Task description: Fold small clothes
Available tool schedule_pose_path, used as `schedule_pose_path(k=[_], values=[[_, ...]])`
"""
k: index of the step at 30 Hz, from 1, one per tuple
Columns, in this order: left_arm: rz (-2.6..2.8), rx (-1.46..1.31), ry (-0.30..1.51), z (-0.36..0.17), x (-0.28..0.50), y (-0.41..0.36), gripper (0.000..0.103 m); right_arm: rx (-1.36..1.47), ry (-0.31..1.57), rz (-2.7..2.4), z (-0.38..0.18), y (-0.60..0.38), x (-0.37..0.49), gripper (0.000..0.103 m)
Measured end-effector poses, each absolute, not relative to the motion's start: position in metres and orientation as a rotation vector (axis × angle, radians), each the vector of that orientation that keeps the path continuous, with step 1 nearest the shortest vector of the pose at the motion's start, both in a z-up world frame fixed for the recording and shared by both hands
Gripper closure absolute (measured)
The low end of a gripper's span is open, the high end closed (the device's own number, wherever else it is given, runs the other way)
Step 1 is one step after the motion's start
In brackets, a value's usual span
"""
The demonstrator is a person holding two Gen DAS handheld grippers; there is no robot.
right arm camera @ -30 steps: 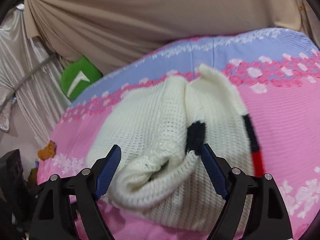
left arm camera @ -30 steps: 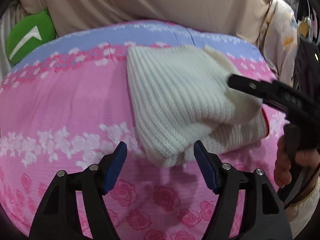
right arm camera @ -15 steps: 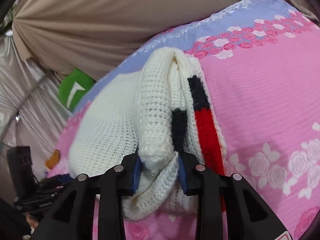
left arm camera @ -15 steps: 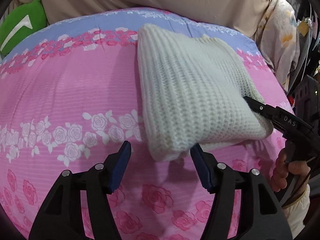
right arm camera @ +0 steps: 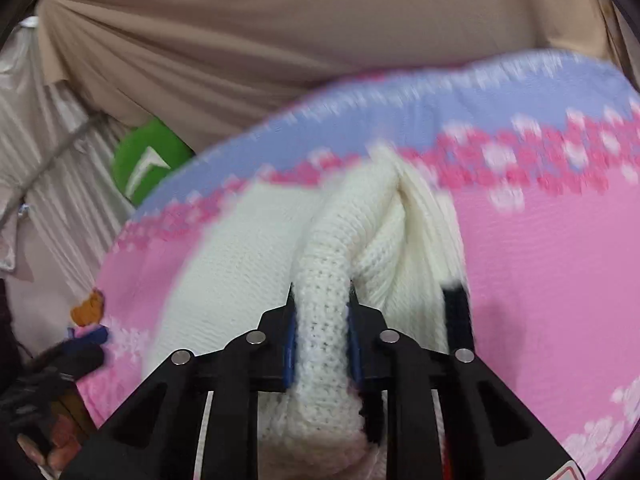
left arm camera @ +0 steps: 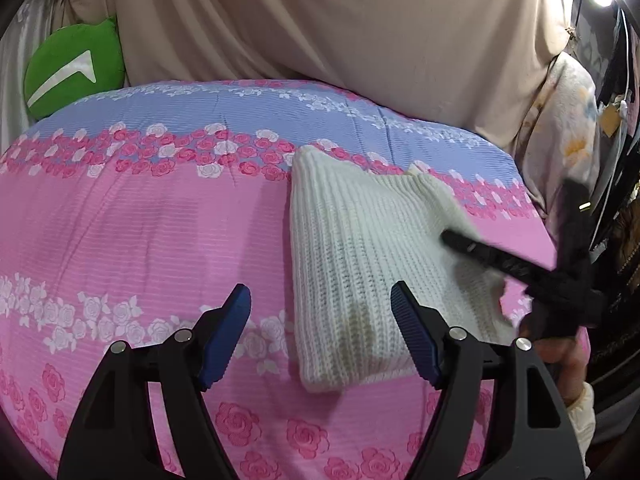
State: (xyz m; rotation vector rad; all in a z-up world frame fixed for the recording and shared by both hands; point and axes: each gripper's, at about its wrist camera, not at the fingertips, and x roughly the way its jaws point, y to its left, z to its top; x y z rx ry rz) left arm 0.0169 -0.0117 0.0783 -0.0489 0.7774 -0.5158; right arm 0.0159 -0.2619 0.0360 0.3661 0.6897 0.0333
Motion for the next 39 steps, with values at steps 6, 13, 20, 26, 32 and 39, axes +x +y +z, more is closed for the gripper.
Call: schedule_pose_path(k=[6,13,20,26,32,39], values=[[-0.48,0.021,0.825,0.051,0.032,-0.039,0.031,0.354,0.7,-0.066,0.025,-0.292,0.019,0.086],[-0.475,0.019,0.849,0.039,0.033,-0.046,0.033,0.439,0.602,-0.048,0.04,-0.284,-0.045,0.056],[-0.52,0.012,0.836,0.05,0.007,-0.044,0.033,0.425,0.686,-0.02,0.002,-0.251,-0.084,0.071],[-0.509,0.054,0.901,0.026,0.003,-0.051,0.037,0.433,0.531,-0.038,0.026,-0.26,-0.116,0.092],[-0.499,0.07,0.931,0.01,0.002,-0.057,0.036,0.462,0.691,-0.106,-0.028,-0.273,-0.102,0.089],[-0.502,0.03,0.799,0.063,-0.008,-0.038,0.037,0.384,0.531,-0.127,0.045,-0.271,-0.105,0.054]])
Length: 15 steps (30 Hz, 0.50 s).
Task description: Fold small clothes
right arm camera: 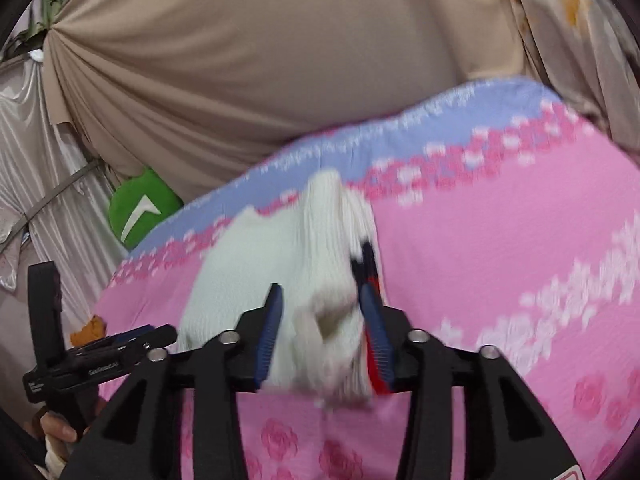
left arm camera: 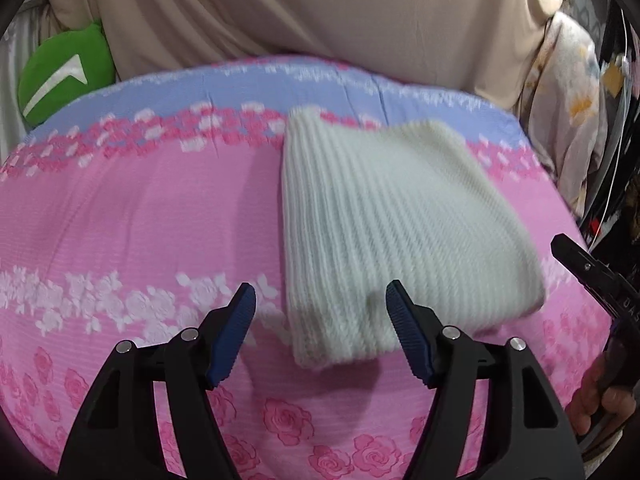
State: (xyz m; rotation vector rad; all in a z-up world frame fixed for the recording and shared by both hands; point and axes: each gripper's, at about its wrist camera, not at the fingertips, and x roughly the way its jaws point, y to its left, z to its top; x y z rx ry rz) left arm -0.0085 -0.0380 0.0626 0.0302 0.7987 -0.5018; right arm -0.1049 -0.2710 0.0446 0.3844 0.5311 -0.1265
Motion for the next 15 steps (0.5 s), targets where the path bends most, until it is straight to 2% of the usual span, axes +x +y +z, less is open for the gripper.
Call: schedule_pose_path(k=[3,5,7,8,9,10,15], values=[[-0.492,0.026,0.755,0.08,0.003,-0.042,0.037,0.334,0.542,-0.122,0.06,-0.274,-0.068,0.048],[-0.478,0.033,0.751,0.083,0.014,-0.05,0.037,0.317,0.595,-0.102,0.056,-0.277,-0.032,0.04],[-0.476,0.029,0.771,0.079,0.025,-0.057,0.037,0.273,0.657,-0.137,0.044,-0.278,-0.003,0.04],[-0.479,0.027,0.778,0.076,0.029,-0.059,0.037,0.232,0.677,-0.155,0.038,-0.276,0.01,0.045],[-0.481,0.028,0.784,0.074,0.032,-0.061,0.037,0.214,0.684,-0.146,0.034,-0.275,0.017,0.059],[-0.476,0.029,0.79,0.072,0.035,-0.063,0.037,0.215,0.692,-0.118,0.034,-0.273,0.02,0.094],[-0.458,0.074,0.806,0.058,0.041,-0.072,0.037,0.307,0.543,-0.147,0.044,-0.296,-0.014,0.095]])
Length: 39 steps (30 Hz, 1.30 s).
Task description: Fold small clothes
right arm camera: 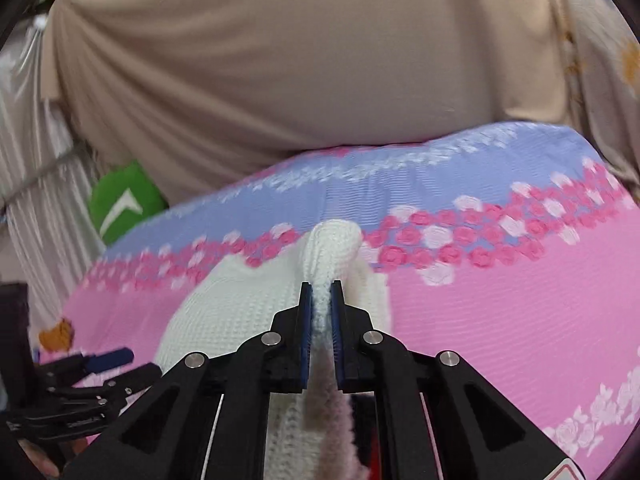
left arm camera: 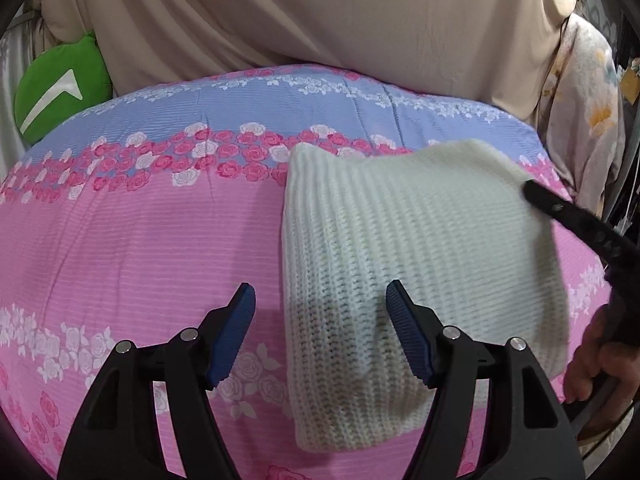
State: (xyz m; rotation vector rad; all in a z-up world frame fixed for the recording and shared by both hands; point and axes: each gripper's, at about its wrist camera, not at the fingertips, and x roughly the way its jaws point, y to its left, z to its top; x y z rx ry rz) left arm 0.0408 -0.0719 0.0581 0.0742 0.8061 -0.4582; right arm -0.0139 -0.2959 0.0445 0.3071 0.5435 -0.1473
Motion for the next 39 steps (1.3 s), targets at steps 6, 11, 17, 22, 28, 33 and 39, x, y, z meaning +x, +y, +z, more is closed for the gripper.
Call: schedule_pose_path(k=[6,11,17,22,28,33,39], values=[[-0.449,0.084,0.83,0.048,0.044,-0.079,0.037,0.325,0.642,-0.193,0.023,-0.304,-0.013,0.093],[-0.435,0.084,0.834,0.046,0.042,-0.079,0.037,0.315,0.522,-0.157,0.058,-0.27,-0.069,0.068],[-0.43,0.093,0.819,0.051,0.027,-0.077,0.037,0.323,0.593,-0.166,0.024,-0.246,-0.101,0.047],[-0.449,0.108,0.818,0.052,0.011,-0.075,0.037,0.388,0.661,-0.107,-0.006,-0.251,-0.093,0.093],[-0.45,0.125,0.836,0.04,0.008,-0.075,0.035,0.361,0.575,-0.134,0.014,-0.251,-0.111,0.094],[-0.451,0.121,0.854,0.03,0.012,-0.078,0.031,0.453,0.703,-0.129,-0.032,-0.268,-0.093,0.095],[-0.457,0.085,0.82,0.046,0.007,-0.063,0.032,0.399,0.571,-0.148,0.025,-0.265,-0.102,0.052]])
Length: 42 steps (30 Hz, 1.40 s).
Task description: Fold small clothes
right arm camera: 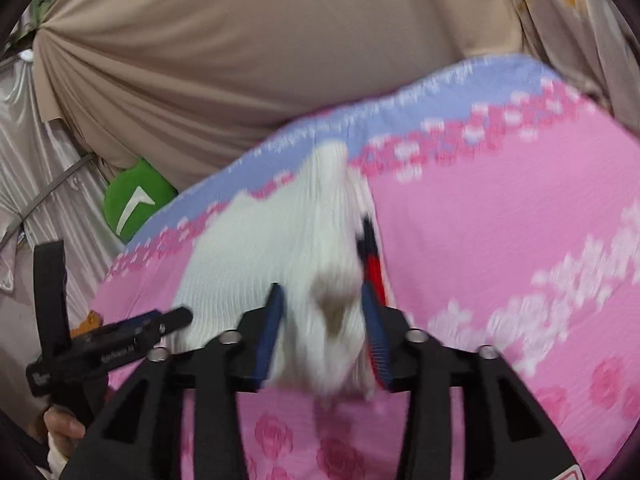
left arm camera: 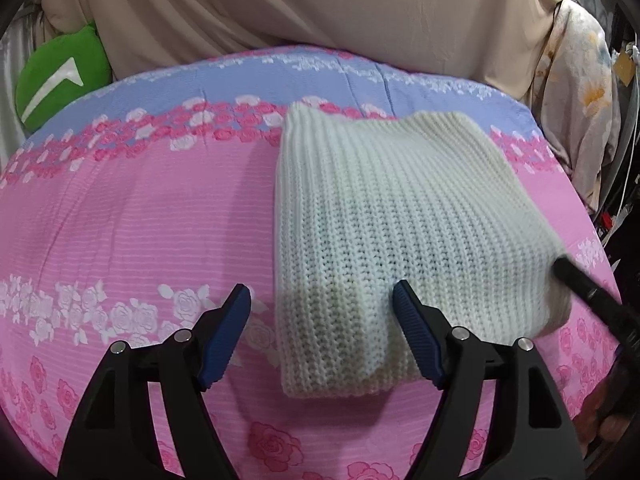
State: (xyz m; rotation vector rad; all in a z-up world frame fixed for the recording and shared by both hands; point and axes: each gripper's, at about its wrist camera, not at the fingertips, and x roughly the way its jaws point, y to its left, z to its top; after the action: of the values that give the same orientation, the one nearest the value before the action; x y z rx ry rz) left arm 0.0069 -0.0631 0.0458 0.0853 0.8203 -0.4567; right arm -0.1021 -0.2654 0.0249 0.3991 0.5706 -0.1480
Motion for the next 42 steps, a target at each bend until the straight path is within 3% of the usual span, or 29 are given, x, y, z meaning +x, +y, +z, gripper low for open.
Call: schedule_pose_path(k=[2,7,9,10,14,16,19,22,26,31,32,33,34,39,42], values=[[-0.445,0.075,0.806,0.052,0.009,-0.059,0.033,0.346,0.555,-0.154,0.038,-0.266,-0.087,0.042],[-0.416,0.045,0.79,0.063,0.024,-0.049,0.033,0.283,0.678,-0.15,0.023,-0.273,-0.022,0.039],[-0.412,0.042,0.783,0.068,0.03,-0.049,0.033,0.269,0.733,-0.117,0.013,-0.271,0.0,0.08],[-0.408,0.043,0.777,0.07,0.033,-0.05,0.033,0.27,0.712,-0.093,0.02,-0.267,0.001,0.087],[-0.406,0.061,0.761,0.076,0.045,-0.059,0.033,0.28,0.521,-0.056,0.063,-0.266,-0.021,0.088],[-0.407,0.07,0.769,0.072,0.05,-0.066,0.033,0.31,0.549,-0.088,0.054,-0.279,-0.017,0.088],[-0.409,0.088,0.806,0.057,0.06,-0.077,0.033,0.296,0.775,-0.153,-0.006,-0.293,0.014,0.084],[-0.404,0.107,0.814,0.049,0.062,-0.083,0.033,0.338,0.73,-0.117,0.013,-0.299,0.008,0.078],[-0.407,0.104,0.803,0.055,0.062,-0.083,0.033,0.334,0.655,-0.093,0.056,-0.313,0.021,0.043],[-0.407,0.115,0.797,0.057,0.063,-0.089,0.033,0.343,0.827,-0.051,0.044,-0.325,0.087,0.043],[-0.405,0.115,0.798,0.057,0.063,-0.09,0.033,0.336,0.866,-0.048,0.036,-0.323,0.098,0.049],[-0.405,0.116,0.799,0.057,0.063,-0.091,0.033,0.33,0.902,-0.03,0.028,-0.32,0.106,0.062],[-0.404,0.119,0.799,0.056,0.064,-0.091,0.033,0.322,0.92,-0.016,0.024,-0.316,0.111,0.084],[-0.41,0.118,0.802,0.054,0.069,-0.09,0.031,0.369,0.652,0.005,0.061,-0.312,0.065,0.088],[-0.42,0.113,0.818,0.049,0.071,-0.094,0.031,0.353,0.762,-0.091,0.026,-0.323,0.074,0.086]])
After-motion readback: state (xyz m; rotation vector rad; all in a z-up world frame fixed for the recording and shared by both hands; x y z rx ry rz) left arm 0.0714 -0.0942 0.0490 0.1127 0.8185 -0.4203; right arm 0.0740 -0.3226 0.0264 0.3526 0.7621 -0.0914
